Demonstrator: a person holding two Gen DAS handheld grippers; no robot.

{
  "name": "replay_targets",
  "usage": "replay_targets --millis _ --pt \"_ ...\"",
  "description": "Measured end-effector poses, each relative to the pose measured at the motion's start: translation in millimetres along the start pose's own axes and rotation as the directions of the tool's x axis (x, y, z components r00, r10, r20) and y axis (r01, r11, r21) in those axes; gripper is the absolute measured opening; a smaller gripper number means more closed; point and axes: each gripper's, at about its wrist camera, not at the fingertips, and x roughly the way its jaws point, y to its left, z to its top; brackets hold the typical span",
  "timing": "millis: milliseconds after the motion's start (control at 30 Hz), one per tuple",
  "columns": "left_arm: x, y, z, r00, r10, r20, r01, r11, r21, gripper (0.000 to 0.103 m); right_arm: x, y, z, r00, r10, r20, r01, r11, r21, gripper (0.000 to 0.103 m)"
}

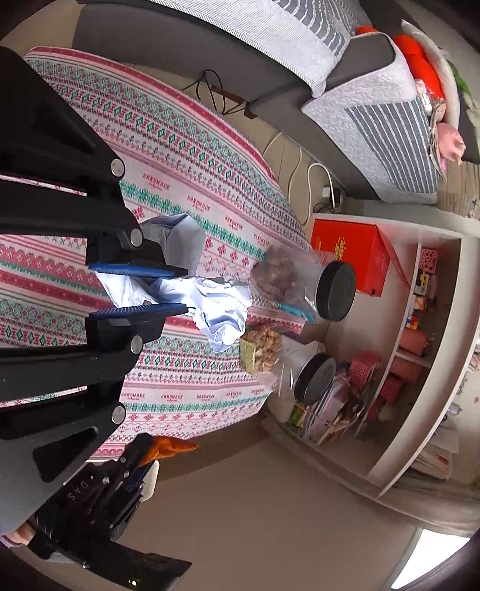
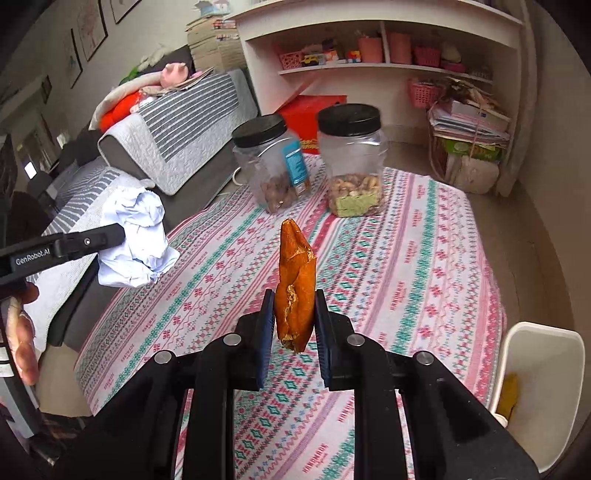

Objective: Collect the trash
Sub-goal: 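Carry the orange peel to the bin and open the right tool, then carry the crumpled foil to the bin and open the left tool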

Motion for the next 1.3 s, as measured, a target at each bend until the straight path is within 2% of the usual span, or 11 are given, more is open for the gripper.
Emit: replay_targets --millis 300,467,567,700,767,800,933,1067,1167,1300 --pt "12 -49 -10 1.0 -0.025 -0.017 0.026 0.996 0.079 0.014 -53 -65 -5 0.989 -0.131 0.064 0.124 0.987 0.107 0.02" --pt "17 -76 -19 0.999 -0.039 -0.03 0.042 0.991 0.128 0.014 -83 -110 -14 0.966 -0.248 0.072 0.231 0.954 0.191 0.02" --pt "20 -95 -24 0.998 -0.053 -0.04 0.058 0.986 0.154 0.014 -96 -138 -22 0.947 -0.318 0.045 0.298 0.923 0.244 0.021" --pt "25 -125 -33 0.995 -0.077 -0.063 0.088 0.976 0.197 0.014 -103 -173 -38 0.916 -0.399 -0.054 0.395 0.864 0.313 0.025" --pt "28 -143 -39 0.992 -0.101 -0.082 0.117 0.97 0.215 0.014 -110 -189 -46 0.907 -0.414 -0.08 0.415 0.839 0.352 0.033" --pt "29 -151 -42 0.99 -0.112 -0.091 0.13 0.966 0.222 0.014 -115 -195 -49 0.904 -0.42 -0.078 0.417 0.83 0.371 0.041" --pt "32 -189 -53 0.978 -0.168 -0.126 0.196 0.947 0.255 0.014 -144 -214 -59 0.884 -0.467 -0.027 0.431 0.79 0.435 0.059" --pt "41 -238 -71 0.953 -0.237 -0.191 0.283 0.919 0.274 0.014 -178 -240 -70 0.852 -0.523 0.022 0.431 0.726 0.536 0.073" --pt "50 -274 -86 0.933 -0.273 -0.235 0.335 0.899 0.283 0.014 -199 -249 -76 0.823 -0.566 0.051 0.44 0.691 0.573 0.077" --pt "60 -321 -99 0.906 -0.317 -0.282 0.395 0.871 0.292 0.015 -219 -257 -82 0.812 -0.576 0.092 0.411 0.676 0.612 0.082"
